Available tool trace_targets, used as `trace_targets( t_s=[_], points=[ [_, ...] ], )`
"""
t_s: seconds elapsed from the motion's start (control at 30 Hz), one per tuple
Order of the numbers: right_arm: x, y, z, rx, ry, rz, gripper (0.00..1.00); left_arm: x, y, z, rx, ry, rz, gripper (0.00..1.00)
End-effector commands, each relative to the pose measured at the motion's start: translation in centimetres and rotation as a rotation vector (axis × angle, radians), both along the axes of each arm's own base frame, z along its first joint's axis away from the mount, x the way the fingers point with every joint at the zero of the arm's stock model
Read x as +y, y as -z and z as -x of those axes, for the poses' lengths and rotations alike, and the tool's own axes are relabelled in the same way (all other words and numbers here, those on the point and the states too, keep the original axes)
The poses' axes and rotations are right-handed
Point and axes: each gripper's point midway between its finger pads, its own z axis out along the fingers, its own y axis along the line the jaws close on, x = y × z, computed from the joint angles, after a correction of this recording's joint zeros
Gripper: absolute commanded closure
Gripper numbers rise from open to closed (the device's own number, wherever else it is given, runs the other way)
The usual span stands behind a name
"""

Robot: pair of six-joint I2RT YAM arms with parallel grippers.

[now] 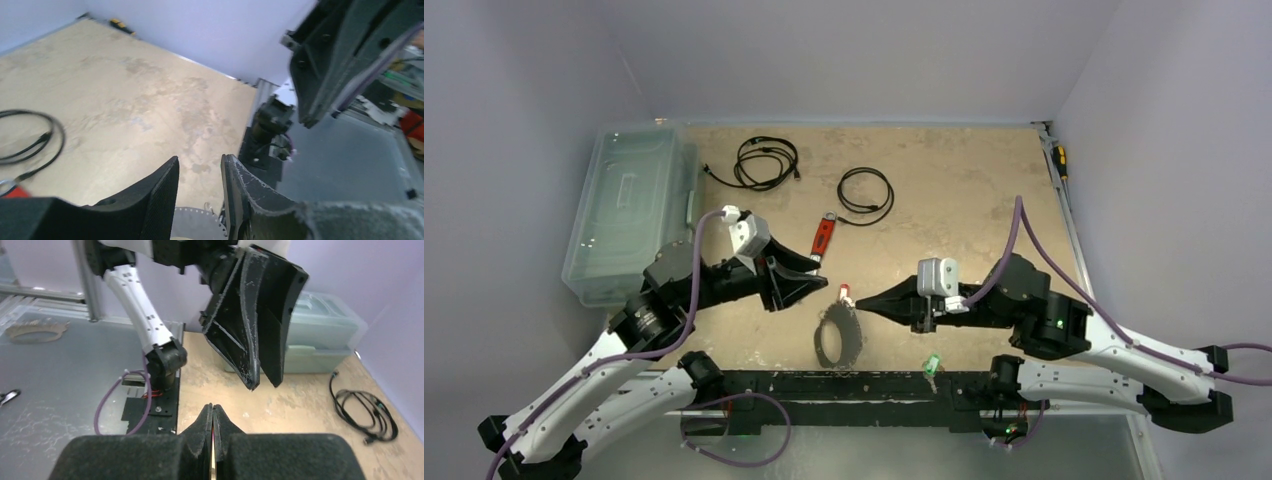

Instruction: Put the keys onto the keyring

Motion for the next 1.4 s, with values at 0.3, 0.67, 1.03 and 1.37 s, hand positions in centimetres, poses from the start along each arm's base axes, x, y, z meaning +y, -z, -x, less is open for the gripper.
trace_targets(
  t_s=[0.3,0.67,1.03,1.37],
  points=[
    [2.5,11.2,-8.8,0.536,0.613,0.116,0.42,8.0,8.5,-11.3,-0.006,-0.744,-0.379,0.45],
    [2.7,24.2,-10.8,0.849,0.888,0.323,0.16,11.3,9.8,-11.8,0.054,-0.915,-0.398,0.25],
    [-0.5,28.9,-10.9,0.992,0.927,0.393,0.33,10.1,10.1,-11.4,0.050,-0.843,-0.397,0.25],
    [-1.5,31.8,-10.2,0.938,0.906,0.484,0.47,9.6,10.7,-11.6,0.050,-0.817,-0.424,0.26]
  ],
)
